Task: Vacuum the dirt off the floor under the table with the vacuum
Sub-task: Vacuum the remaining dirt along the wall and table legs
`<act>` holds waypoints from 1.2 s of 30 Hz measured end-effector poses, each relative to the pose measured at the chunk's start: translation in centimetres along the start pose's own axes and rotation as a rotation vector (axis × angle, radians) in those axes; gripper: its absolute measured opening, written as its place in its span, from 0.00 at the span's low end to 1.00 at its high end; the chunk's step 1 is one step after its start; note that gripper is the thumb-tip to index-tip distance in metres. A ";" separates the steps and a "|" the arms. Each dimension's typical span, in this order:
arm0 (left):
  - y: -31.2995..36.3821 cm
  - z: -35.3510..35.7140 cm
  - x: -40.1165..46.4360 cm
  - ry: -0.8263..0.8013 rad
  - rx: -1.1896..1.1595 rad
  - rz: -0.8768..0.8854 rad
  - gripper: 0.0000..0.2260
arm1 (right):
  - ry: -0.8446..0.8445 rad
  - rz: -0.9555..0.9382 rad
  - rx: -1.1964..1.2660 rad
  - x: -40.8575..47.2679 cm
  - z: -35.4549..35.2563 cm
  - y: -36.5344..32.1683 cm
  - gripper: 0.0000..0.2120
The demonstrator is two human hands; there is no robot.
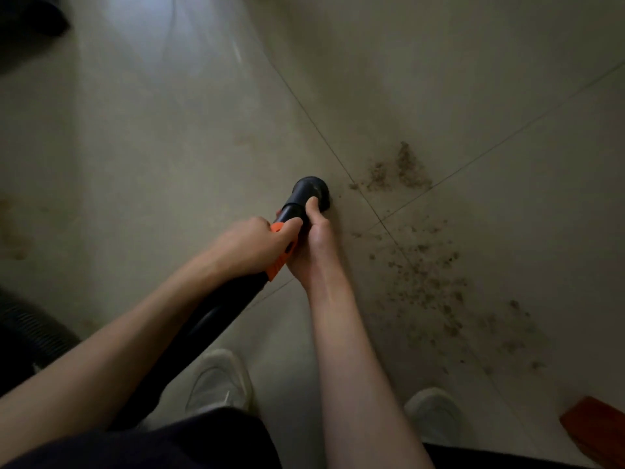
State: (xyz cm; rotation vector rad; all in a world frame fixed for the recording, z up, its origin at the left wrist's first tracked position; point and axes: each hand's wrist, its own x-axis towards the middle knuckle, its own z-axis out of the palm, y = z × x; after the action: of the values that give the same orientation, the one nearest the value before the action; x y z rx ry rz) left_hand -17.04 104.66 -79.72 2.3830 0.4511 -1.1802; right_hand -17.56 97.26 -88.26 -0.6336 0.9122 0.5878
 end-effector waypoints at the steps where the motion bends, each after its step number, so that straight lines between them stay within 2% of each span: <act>1: 0.3 -0.1 0.2 -0.002 0.012 0.015 0.23 | 0.006 -0.020 0.000 0.2 0.0 -0.3 0.24; 8: 1.3 -1.2 1.1 -0.009 0.064 0.067 0.26 | 0.126 -0.089 -0.017 1.0 0.9 -1.5 0.30; 13: 2.1 -1.7 2.0 -0.018 0.027 0.104 0.27 | 0.079 -0.129 0.003 1.5 1.2 -2.7 0.26; 18: 2.1 -2.2 2.8 -0.048 -0.025 0.094 0.28 | 0.126 -0.181 -0.011 2.0 1.4 -2.9 0.28; 24: 2.4 -0.8 2.5 -0.058 0.040 0.124 0.28 | 0.148 -0.178 0.008 2.0 -0.5 -2.4 0.28; 29: 2.8 -0.7 2.4 -0.058 0.025 0.130 0.28 | 0.115 -0.195 0.013 1.8 -0.9 -3.1 0.27; 36: 5.0 -0.8 2.0 -0.041 0.073 0.141 0.27 | 0.129 -0.197 0.007 2.4 -1.0 -4.6 0.31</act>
State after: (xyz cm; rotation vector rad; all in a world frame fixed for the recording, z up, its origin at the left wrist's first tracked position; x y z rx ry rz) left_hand -12.95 100.99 -79.71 2.4039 0.2259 -1.1976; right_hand -13.70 93.88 -89.61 -0.7517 0.9584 0.3704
